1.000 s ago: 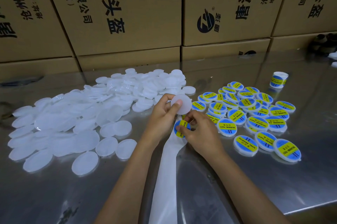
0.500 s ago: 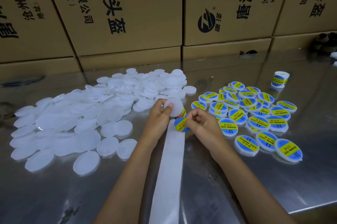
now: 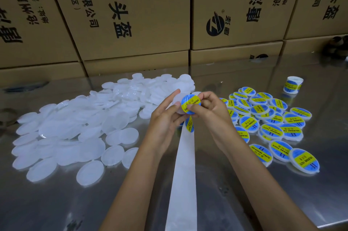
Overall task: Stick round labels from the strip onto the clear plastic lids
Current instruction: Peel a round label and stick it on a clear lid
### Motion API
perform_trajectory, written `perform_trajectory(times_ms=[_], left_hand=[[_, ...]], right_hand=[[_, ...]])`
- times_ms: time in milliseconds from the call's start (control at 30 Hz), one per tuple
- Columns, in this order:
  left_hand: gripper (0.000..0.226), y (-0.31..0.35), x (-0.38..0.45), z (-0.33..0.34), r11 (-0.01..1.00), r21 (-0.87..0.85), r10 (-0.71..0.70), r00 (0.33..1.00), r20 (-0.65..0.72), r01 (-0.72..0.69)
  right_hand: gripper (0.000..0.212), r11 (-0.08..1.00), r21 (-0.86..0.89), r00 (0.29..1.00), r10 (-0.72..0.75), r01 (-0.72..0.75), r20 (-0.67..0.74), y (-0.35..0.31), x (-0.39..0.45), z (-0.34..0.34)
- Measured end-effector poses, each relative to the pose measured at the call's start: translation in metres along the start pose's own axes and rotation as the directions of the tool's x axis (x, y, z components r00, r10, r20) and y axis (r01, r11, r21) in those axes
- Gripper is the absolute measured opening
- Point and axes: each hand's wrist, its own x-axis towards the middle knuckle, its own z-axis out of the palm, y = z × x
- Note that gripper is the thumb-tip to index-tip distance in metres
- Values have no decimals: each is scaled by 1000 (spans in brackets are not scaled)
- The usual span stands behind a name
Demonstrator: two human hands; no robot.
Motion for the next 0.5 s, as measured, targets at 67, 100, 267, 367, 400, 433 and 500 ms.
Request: perform_trajectory(times_ms=[67,100,267,367,400,433,500], left_hand=[[32,2,0,-1,996,-89,-31,999,14,32],[32,3,0,-1,991,-126,-51,999,18,52],[38,3,-1,1,984,-146,-95,995,23,97],[38,2,-2,3,984,-150,-95,995,27,98],[38,2,-2,3,984,-151,-93,995,28,96],[38,2,-2,3,984,-152,-91,995,30,94],[37,3,-3,4,985,-144,-88,996,30,92]], right_hand=[[26,1000,-7,1000,-21,21,-13,3,3,6],[27,999,-8,999,-31,31,-23,6,3,8],[30,994,-85,993,-71,63,-94,19,2,13],[30,992,-96,989,-88,77,-117,21,1,14],[30,992,-91,987,-94,83,-127,21,1,14],[30,993,-85,986,-99,88,-137,21,1,15],[31,992,-75,983,-108,98,-149,22,1,15]])
